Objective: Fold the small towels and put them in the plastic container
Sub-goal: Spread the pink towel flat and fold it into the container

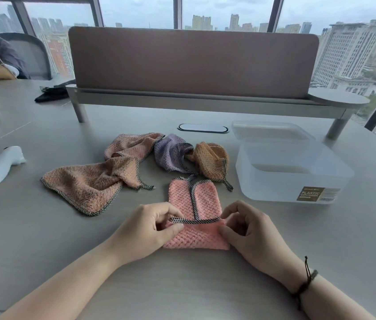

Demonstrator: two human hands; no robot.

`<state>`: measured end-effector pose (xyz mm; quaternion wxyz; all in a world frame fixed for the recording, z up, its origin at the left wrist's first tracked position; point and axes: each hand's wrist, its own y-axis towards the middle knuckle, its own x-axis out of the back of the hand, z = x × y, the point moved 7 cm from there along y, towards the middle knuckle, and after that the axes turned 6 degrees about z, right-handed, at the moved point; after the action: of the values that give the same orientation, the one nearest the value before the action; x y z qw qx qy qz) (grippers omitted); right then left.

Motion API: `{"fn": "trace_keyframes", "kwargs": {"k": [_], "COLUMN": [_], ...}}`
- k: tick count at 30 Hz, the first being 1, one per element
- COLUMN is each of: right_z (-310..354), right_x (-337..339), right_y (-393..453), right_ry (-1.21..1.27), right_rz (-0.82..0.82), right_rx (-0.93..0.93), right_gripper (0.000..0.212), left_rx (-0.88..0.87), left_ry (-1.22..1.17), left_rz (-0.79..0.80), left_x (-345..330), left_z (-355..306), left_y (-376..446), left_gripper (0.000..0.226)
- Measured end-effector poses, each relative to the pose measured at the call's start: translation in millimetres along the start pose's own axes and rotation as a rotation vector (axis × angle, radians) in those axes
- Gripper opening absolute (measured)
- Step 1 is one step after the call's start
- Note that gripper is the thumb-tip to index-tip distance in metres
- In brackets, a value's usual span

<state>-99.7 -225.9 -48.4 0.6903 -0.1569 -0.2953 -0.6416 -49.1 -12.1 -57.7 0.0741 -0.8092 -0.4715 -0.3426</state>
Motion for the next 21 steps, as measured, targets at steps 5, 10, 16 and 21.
{"fn": "trace_keyframes", "kwargs": {"k": [5, 10, 16, 21], "right_z": [4.7, 2.6, 4.8, 21.8], "right_x": [-3.0, -4.1, -6.2, -14.6], "right_y": [-0.8, -1.0, -5.9, -11.5], "right_ry": [-0.102, -0.183, -0.364, -0.541], "right_rz": [0.036, 0.041, 0.042, 0.109], "right_rx": [0.045, 0.07, 0.148, 0.301], "right_gripper": [0.02, 0.015, 0.024, 0.048], "left_rx": [-0.046, -0.118, -0.295, -0.378], "left_ry": [0.024, 0.113, 0.291, 0.395], "left_rz": [0.031, 0.004, -0.027, -0.024], "left_x": [-0.2, 5.0, 6.8, 7.3], "left_z": [-4.7, -12.3, -26.3, -32.0], "left_y": [-1.8, -5.4, -10.2, -14.0], "left_gripper": [0.023, 0.02, 0.017, 0.018]}}
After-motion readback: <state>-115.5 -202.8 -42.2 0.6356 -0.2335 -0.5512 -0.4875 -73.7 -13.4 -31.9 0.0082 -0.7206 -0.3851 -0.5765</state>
